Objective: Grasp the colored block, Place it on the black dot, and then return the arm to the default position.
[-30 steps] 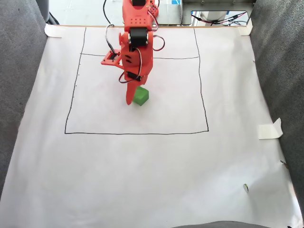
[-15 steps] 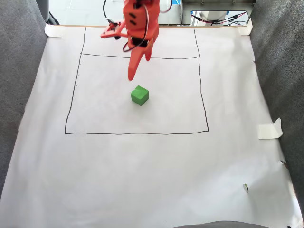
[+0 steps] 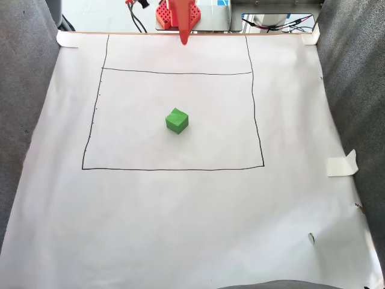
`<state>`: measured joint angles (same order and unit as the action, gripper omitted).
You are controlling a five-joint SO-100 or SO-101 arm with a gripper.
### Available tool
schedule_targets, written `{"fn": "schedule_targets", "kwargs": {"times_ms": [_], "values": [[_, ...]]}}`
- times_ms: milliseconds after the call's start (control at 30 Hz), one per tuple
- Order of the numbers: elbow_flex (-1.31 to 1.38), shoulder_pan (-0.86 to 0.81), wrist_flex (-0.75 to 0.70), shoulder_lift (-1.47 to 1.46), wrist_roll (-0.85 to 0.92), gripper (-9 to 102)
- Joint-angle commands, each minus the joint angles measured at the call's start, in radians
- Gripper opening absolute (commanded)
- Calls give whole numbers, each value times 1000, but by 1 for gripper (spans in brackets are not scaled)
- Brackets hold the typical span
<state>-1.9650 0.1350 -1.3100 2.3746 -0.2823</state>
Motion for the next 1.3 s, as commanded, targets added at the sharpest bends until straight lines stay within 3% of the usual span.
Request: {"fn": "schedule_targets", "kwargs": {"times_ms": [0,100,433,667,967,1133,1267], "values": [[-170,-5,49,189,63,13],[-337,-15,91,405,86,0],[-687,-34,-57,894,225,0],[-742,-72,-80,894,249,0],[-896,-86,80,894,304,0],[-911,-84,18,894,284,0],[-985,-84,74,894,314,0]]}}
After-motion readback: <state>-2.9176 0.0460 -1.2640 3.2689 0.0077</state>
